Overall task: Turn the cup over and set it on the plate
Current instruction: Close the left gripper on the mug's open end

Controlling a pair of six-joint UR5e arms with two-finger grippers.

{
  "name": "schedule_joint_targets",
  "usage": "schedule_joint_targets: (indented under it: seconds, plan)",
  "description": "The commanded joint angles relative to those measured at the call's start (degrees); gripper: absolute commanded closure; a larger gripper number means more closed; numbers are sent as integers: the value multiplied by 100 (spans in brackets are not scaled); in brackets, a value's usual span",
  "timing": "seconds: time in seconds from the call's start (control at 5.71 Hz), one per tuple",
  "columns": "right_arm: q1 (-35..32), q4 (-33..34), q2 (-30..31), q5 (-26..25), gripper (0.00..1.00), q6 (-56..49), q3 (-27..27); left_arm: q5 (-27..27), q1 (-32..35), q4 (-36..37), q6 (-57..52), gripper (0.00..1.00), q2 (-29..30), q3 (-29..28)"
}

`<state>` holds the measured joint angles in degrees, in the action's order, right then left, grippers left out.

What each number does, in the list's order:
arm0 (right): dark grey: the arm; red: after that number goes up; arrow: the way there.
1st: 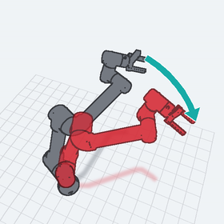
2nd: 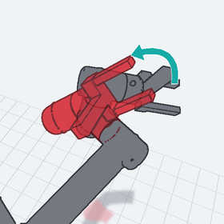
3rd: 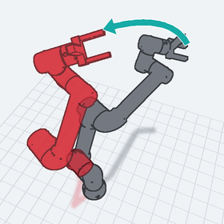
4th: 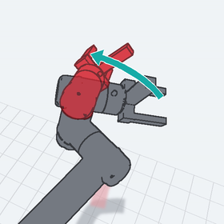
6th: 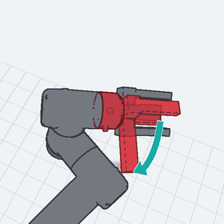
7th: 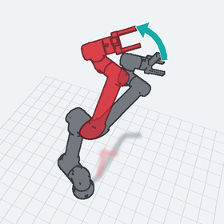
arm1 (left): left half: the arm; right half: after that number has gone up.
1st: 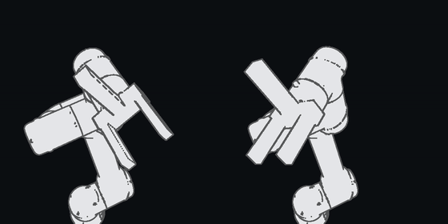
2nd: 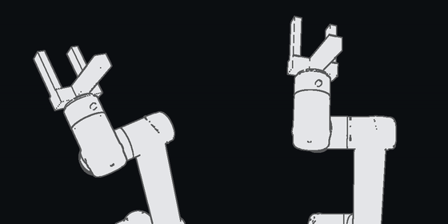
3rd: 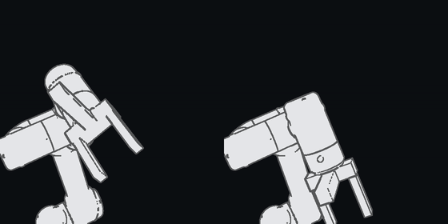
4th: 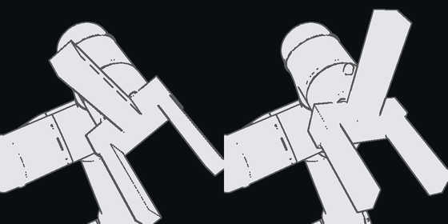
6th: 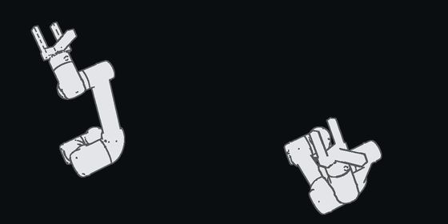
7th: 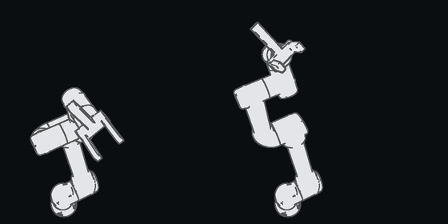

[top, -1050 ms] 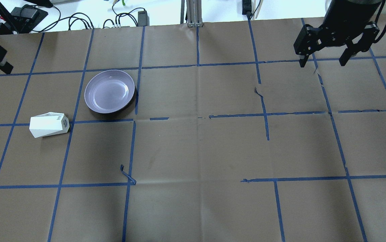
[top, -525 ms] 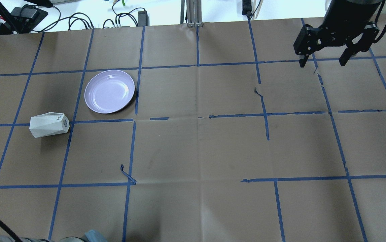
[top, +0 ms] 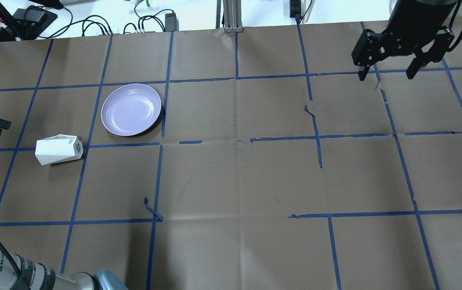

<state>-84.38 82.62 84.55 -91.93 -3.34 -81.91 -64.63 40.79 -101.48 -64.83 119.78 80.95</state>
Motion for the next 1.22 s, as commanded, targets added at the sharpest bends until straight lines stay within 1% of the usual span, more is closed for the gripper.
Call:
schedule_joint_targets:
  seconds: [0.0,0.35,0.53,0.7,0.88,1.05]
  plan:
    - [0,0,0,0,0,0,0,510,-89,-64,-913,2,701,96]
    - [0,0,0,0,0,0,0,758,-133,-126,-926,3,775,648]
    - [0,0,0,0,0,0,0,890,-133,-309,-961,33,758,659]
    - [0,0,0,0,0,0,0,891,-107,-328,-953,75,740,659]
    - [0,0,0,0,0,0,0,900,-72,-450,-857,98,653,642]
    - [0,0,0,0,0,0,0,1091,-54,-617,-656,100,487,520]
